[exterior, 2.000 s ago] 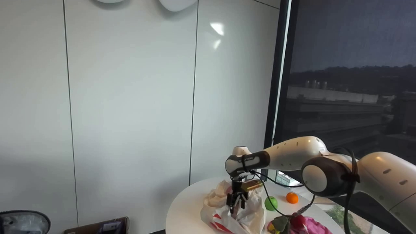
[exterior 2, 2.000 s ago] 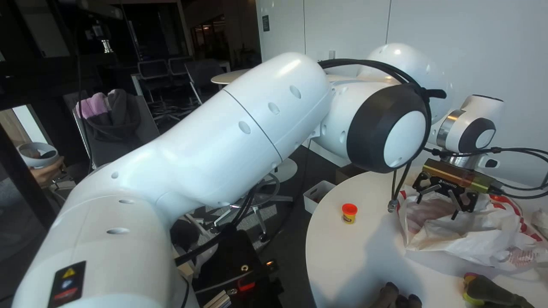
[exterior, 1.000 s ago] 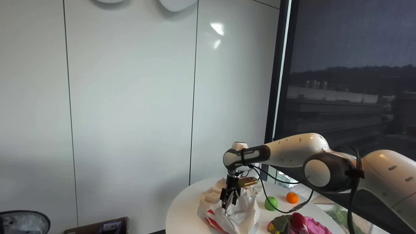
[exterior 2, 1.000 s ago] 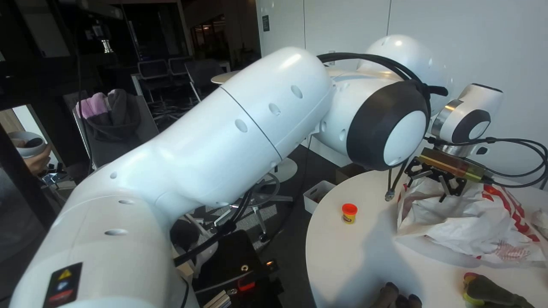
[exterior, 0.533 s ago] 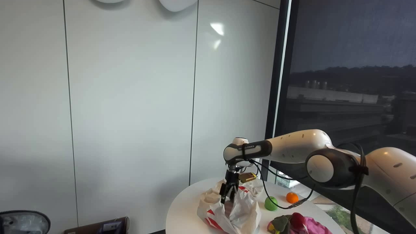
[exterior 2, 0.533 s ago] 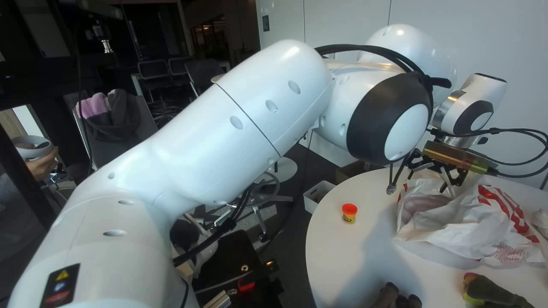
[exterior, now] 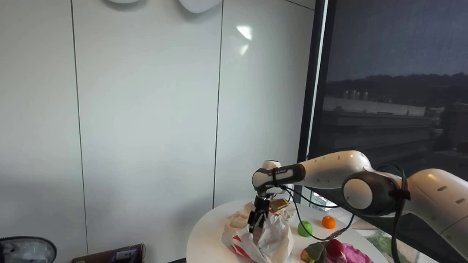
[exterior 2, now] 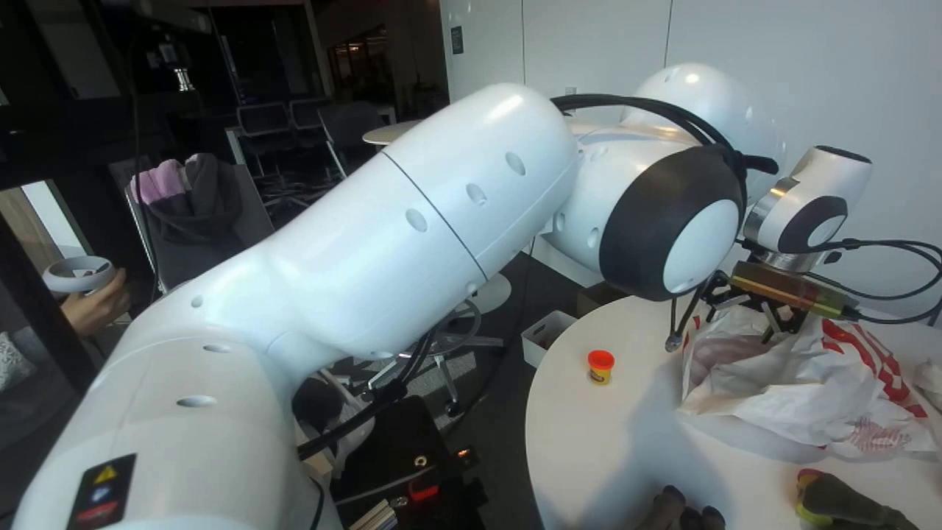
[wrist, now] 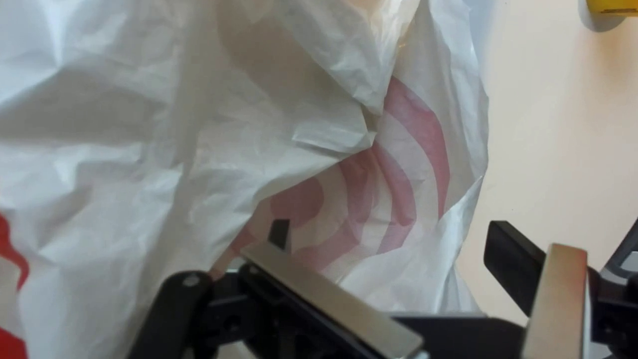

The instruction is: Remove some items from the plastic bag and put it on the table

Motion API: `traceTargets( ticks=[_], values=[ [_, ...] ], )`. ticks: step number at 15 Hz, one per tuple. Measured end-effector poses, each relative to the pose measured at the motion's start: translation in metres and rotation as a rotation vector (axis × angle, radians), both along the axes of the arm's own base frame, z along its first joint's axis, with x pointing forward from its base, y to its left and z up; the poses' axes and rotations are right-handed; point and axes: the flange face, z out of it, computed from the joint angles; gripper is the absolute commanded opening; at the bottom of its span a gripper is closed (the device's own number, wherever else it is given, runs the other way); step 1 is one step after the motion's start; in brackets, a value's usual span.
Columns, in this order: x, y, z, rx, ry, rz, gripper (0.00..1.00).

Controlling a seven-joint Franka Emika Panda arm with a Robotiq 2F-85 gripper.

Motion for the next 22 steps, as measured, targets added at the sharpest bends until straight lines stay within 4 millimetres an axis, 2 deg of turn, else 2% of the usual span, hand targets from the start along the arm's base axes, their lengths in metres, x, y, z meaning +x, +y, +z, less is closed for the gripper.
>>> traceTargets(
  ticks=[5, 8, 12, 17, 22],
  values=[
    [0.007, -0.008, -0.029, -0.014, -0.089, -0.015, 1.0],
    [0.008, -0.018, -0.037, -0.027, -0.093, -0.026, 1.0],
    [0.013, -0.035, -0.024, 0.002, -0.104, -0.041, 1.0],
    [0.018, -0.07, -0.004, 0.029, -0.102, -0.075, 1.0],
    [0.008, -0.09, -0.001, 0.163, 0.035, -0.098, 1.0]
  ],
)
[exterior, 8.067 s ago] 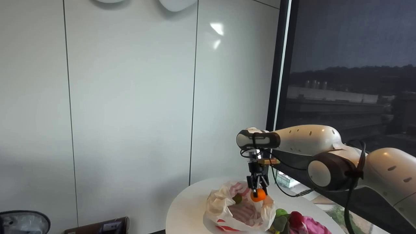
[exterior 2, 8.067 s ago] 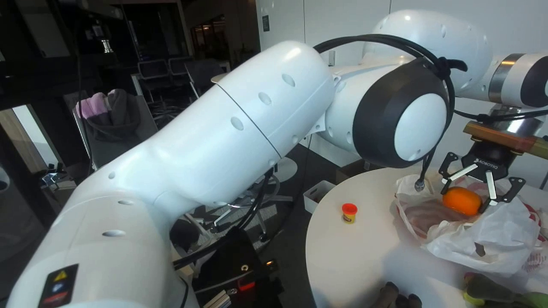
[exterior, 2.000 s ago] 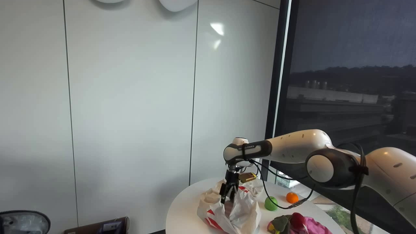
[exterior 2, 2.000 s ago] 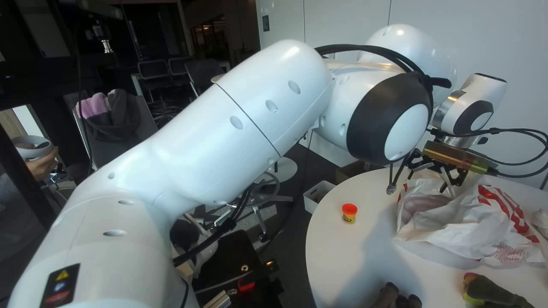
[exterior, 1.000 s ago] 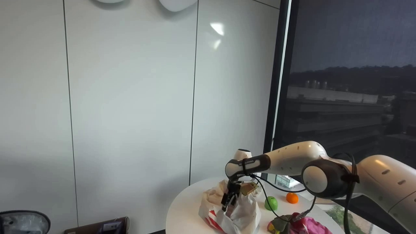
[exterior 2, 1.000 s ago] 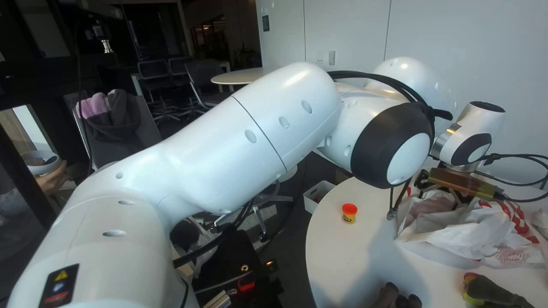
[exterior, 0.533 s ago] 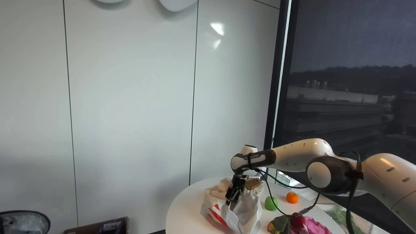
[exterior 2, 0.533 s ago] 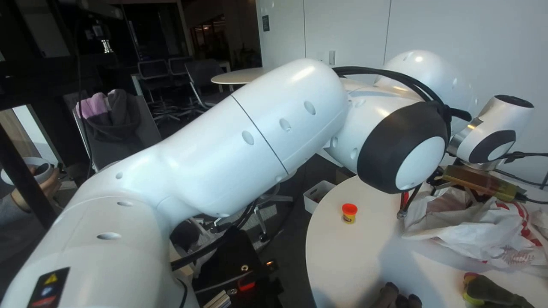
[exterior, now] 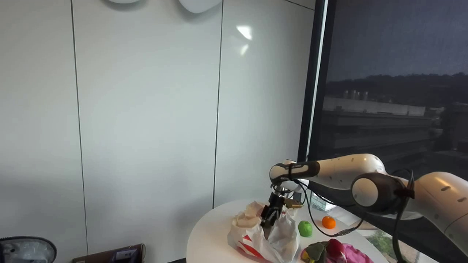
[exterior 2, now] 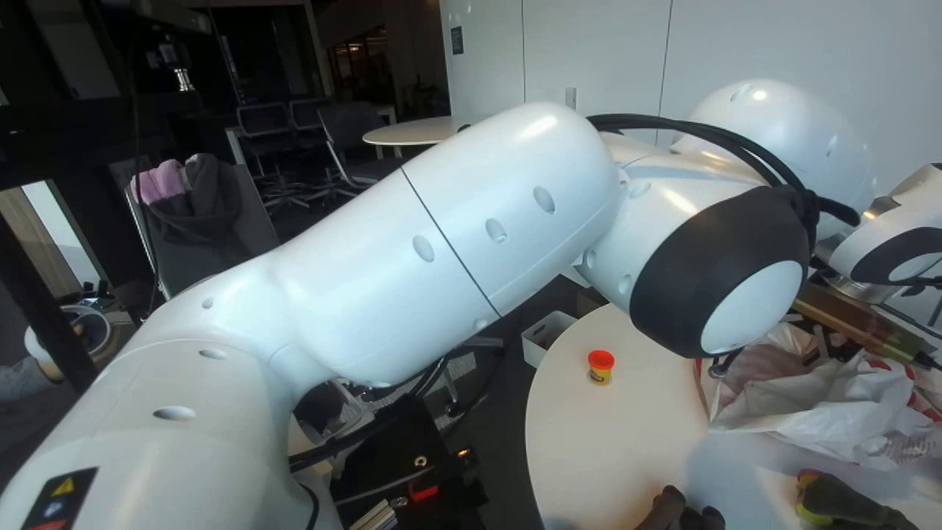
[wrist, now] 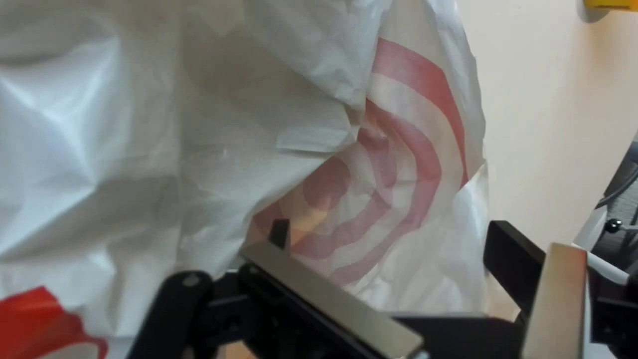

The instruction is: Remove some items from the plastic bag and put it on the table

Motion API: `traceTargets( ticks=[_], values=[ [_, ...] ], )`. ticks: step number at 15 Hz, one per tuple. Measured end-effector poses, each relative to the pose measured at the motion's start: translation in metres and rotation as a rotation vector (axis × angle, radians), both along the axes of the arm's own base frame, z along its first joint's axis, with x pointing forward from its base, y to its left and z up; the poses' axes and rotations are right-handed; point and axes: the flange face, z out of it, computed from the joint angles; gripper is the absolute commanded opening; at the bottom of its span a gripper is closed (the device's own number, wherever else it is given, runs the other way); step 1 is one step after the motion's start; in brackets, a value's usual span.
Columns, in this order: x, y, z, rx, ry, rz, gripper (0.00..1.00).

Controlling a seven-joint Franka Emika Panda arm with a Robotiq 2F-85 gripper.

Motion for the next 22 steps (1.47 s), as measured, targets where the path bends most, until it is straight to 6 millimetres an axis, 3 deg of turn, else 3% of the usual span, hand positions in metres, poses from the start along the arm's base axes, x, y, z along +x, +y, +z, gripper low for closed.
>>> traceTargets(
  ticks=[6, 11, 17, 22],
  values=[
    [-0.009, -0.022, -0.011, 0.122, 0.122, -0.044, 1.0],
    [-0.009, -0.01, -0.026, 0.131, 0.129, -0.036, 1.0],
    [0.004, 0.007, -0.026, -0.008, 0.017, -0.004, 1.0],
    [0.01, -0.002, -0.027, -0.145, -0.046, 0.01, 1.0]
  ],
)
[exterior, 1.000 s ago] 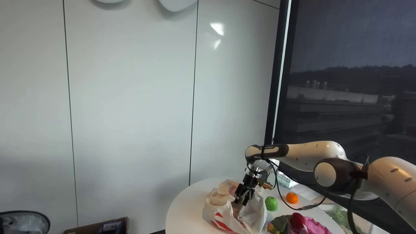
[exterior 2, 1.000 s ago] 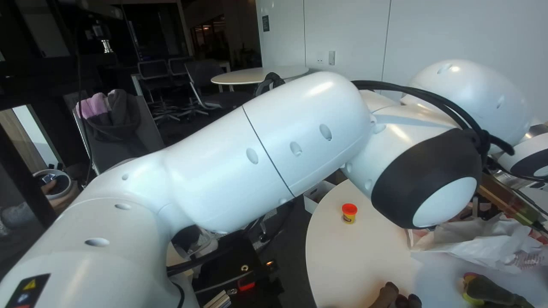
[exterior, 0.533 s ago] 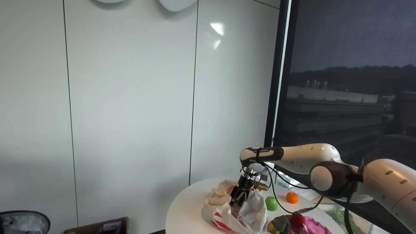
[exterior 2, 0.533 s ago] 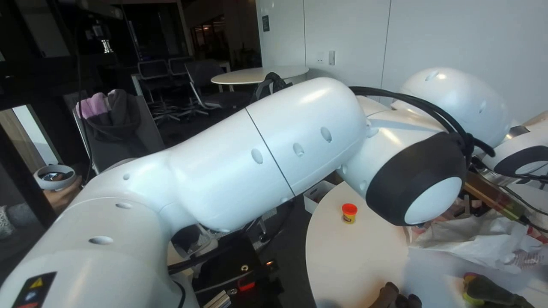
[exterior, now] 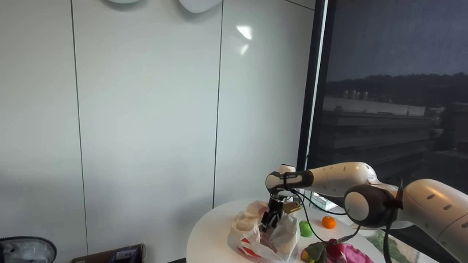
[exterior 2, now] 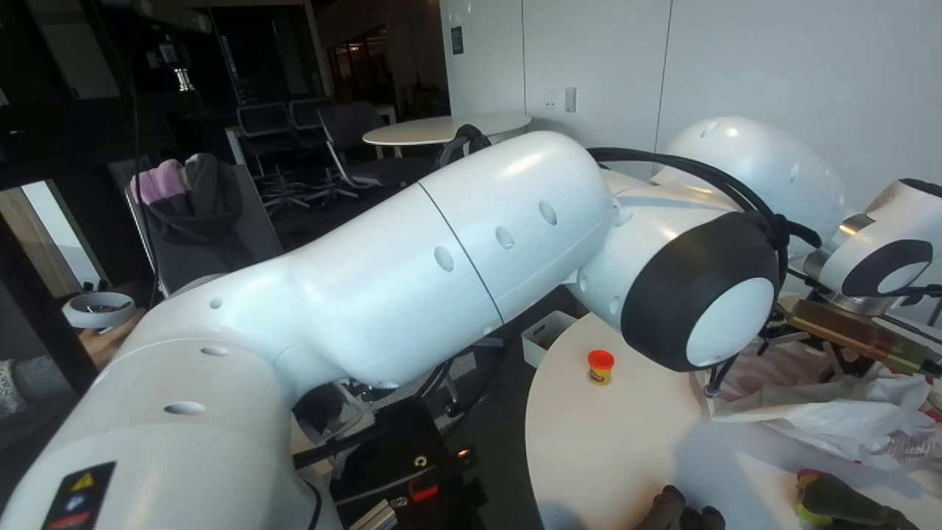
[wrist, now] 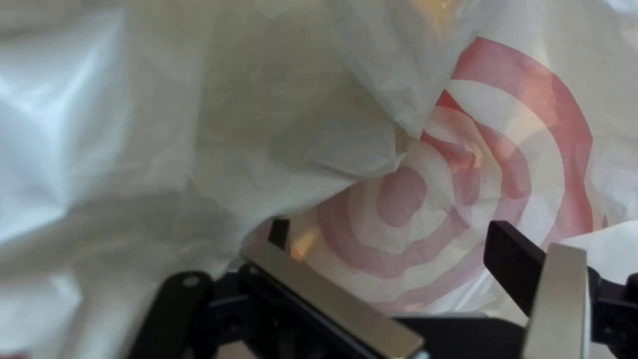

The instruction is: Remove some items from the plastic bag and put it on the table

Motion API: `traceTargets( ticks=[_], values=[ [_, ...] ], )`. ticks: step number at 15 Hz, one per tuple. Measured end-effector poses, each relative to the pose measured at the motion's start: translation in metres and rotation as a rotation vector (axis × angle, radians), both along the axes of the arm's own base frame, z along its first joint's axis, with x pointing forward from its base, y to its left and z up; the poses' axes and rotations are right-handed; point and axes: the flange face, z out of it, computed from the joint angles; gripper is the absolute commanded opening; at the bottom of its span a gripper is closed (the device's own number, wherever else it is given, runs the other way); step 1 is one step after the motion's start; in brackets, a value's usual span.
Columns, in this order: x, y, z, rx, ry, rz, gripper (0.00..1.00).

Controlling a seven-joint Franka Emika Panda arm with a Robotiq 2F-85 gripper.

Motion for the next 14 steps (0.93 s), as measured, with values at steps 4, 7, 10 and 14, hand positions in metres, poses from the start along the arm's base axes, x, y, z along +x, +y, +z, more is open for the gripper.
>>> traceTargets(
  ticks=[4, 7, 10, 14],
  values=[
    [0.005, -0.006, -0.004, -0.084, -0.057, 0.018, 1.0],
    [0.01, 0.0, -0.014, -0.128, -0.124, 0.023, 1.0],
    [0.017, 0.005, -0.025, -0.181, -0.226, -0.001, 1.0],
    [0.026, 0.004, -0.029, -0.244, -0.382, -0.072, 1.0]
  ],
)
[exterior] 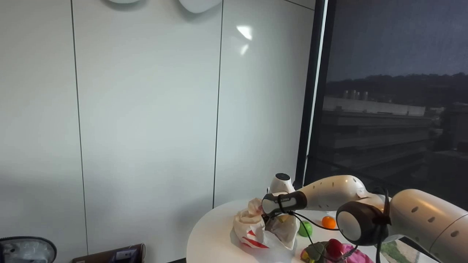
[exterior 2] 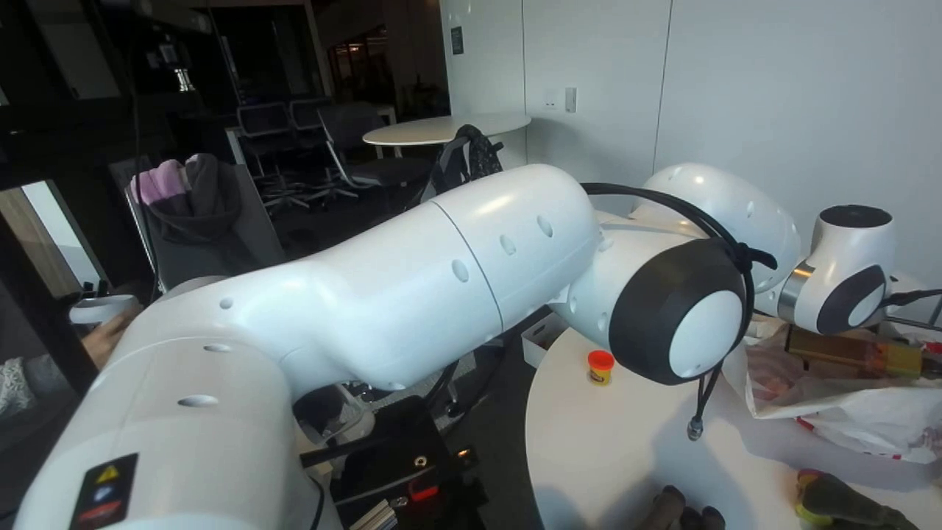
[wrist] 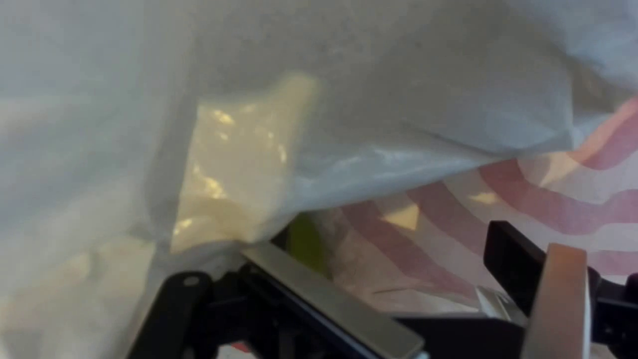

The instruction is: Remove some items from the plastic bag and put it on the table

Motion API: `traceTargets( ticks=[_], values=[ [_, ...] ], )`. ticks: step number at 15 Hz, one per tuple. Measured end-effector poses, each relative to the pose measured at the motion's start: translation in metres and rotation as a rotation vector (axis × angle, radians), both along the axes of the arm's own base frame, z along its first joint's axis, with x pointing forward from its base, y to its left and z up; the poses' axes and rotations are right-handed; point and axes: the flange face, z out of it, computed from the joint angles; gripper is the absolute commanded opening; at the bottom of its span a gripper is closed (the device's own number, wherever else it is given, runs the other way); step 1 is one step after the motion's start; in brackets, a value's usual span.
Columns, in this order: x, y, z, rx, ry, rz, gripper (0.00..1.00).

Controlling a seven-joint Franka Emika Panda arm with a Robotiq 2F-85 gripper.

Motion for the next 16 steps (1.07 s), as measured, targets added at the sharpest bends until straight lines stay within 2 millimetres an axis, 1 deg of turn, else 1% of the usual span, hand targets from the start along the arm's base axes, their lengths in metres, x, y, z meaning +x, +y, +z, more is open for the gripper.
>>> traceTargets(
  ticks=[3, 10, 12, 16],
  values=[
    [0.003, -0.001, 0.002, -0.017, -0.08, -0.056, 1.0],
    [0.002, -0.011, -0.024, -0.056, -0.159, -0.154, 1.0],
    [0.004, -0.009, -0.024, -0.047, -0.178, -0.179, 1.0],
    [0.008, -0.004, -0.018, -0.023, -0.204, -0.234, 1.0]
  ],
)
